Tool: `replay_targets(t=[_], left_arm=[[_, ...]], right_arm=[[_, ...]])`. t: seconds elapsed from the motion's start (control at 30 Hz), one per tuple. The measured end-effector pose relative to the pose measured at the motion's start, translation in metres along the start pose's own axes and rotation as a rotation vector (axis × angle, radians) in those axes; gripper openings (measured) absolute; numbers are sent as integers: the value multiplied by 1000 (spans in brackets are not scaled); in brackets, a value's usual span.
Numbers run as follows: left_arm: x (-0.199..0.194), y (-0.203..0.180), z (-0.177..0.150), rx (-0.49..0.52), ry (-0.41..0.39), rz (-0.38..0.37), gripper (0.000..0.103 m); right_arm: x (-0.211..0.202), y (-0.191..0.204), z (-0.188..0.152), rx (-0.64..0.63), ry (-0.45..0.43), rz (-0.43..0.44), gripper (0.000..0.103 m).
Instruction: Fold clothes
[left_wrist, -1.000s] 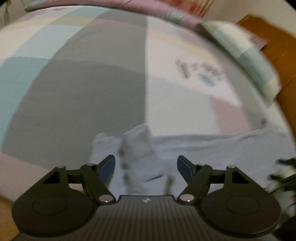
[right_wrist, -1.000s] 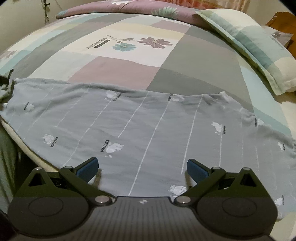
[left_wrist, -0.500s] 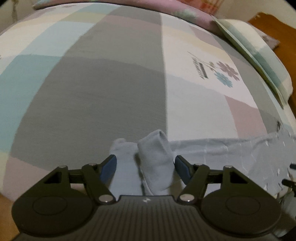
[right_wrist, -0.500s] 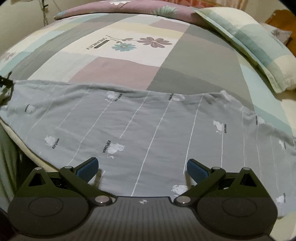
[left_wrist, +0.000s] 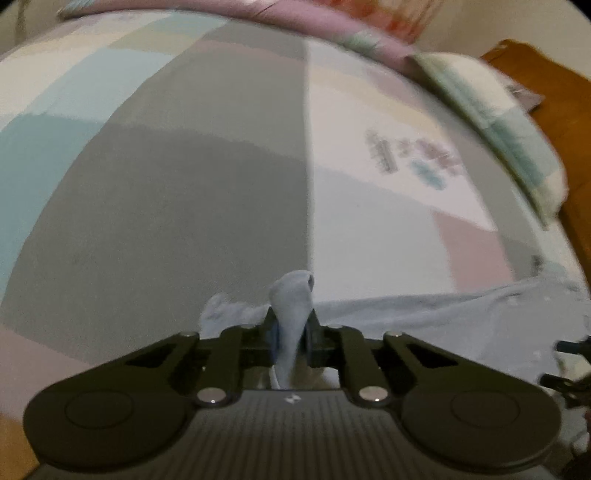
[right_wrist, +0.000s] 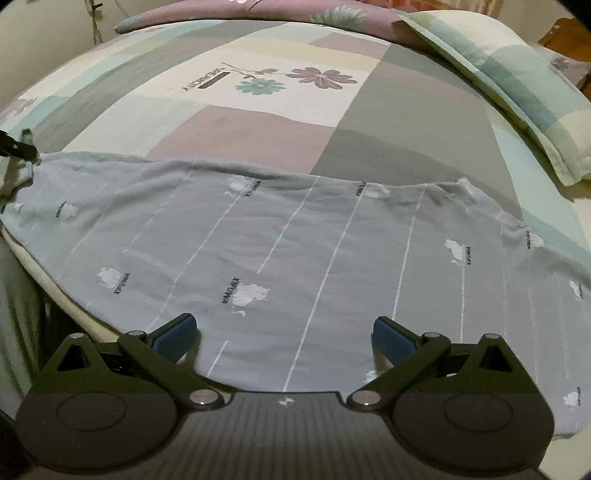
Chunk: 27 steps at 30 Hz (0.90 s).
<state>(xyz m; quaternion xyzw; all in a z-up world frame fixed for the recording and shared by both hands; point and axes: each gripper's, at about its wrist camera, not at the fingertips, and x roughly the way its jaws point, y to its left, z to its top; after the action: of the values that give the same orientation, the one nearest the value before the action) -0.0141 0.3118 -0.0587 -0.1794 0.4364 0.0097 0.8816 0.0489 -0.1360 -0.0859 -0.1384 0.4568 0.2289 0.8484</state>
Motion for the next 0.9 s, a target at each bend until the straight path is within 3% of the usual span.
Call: replay_targets(t=[0.17,0.3,0.57,0.7,0.9], left_arm=[[-30,-5,12,28,-120,-72,10],[-40,2,17,-7,-165,-101,10],[-3,33,0,-114,-80,-59,10],[1,40,-4,-118,-58,-17,20],[-25,35,0,-78,-109,26,33]], right_arm=[[2,-2,3,11,-1,-3,103],[2,1,4,-1,-4,-2,103],[3,1,6,1,2,-14,103],[5,0,9,2,2,-18,103],[8,3,13,-10,0,-8,103]])
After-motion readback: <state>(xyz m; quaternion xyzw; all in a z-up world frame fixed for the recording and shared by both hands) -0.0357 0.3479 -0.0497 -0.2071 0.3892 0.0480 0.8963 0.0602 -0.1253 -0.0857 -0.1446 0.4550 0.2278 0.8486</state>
